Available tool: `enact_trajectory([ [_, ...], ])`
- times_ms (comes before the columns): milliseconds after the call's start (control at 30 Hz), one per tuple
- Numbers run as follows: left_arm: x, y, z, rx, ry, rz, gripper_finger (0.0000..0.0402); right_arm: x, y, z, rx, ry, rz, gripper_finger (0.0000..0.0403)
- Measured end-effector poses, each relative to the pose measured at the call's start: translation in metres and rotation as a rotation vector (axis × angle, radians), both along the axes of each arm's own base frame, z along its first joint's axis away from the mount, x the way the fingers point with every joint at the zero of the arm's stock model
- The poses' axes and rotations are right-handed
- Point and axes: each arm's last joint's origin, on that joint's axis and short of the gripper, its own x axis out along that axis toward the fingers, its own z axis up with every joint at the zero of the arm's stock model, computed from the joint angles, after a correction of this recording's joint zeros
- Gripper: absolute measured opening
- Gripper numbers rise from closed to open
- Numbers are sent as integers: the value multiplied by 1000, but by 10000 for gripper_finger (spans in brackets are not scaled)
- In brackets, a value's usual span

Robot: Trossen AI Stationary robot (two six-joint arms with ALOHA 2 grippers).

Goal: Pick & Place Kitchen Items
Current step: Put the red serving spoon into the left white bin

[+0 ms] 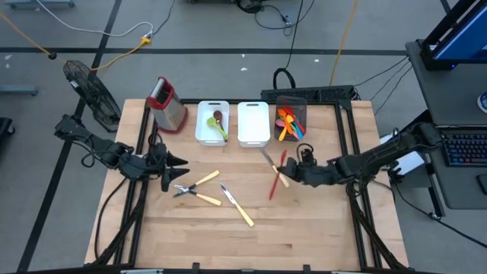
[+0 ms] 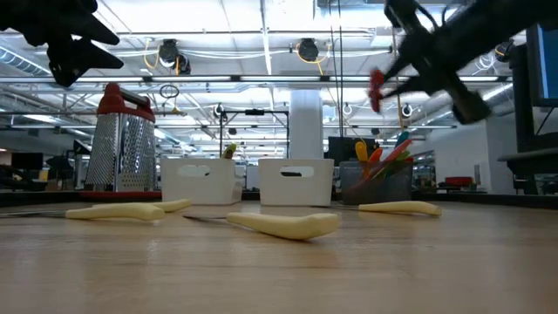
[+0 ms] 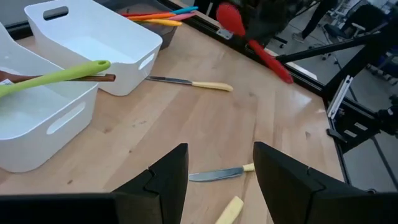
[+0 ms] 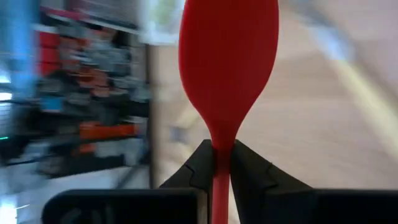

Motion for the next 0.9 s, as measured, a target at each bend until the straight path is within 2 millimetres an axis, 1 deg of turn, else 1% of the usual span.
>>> enact_trajectory([
  [167,3,-2,3,-67,-36,15,186,17,-2,12,-122,-166,-19,23],
  [333,15,-10,7,-131,-93,-18,186,34,-5,11,-199,-251,25,23],
  [467,31,-18,10,-218,-157,-6,186,44,-8,9,-224,-305,89,23],
  [533,41,-23,11,-236,-200,0,186,47,-11,9,-241,-324,123,23],
  [600,52,-26,11,-217,-241,16,186,50,-16,10,-260,-350,163,23],
  [767,84,-27,14,-226,-377,85,187,53,-27,16,-293,-415,290,23],
  [900,117,-30,19,-202,-367,86,187,53,-34,24,-328,-477,366,23],
])
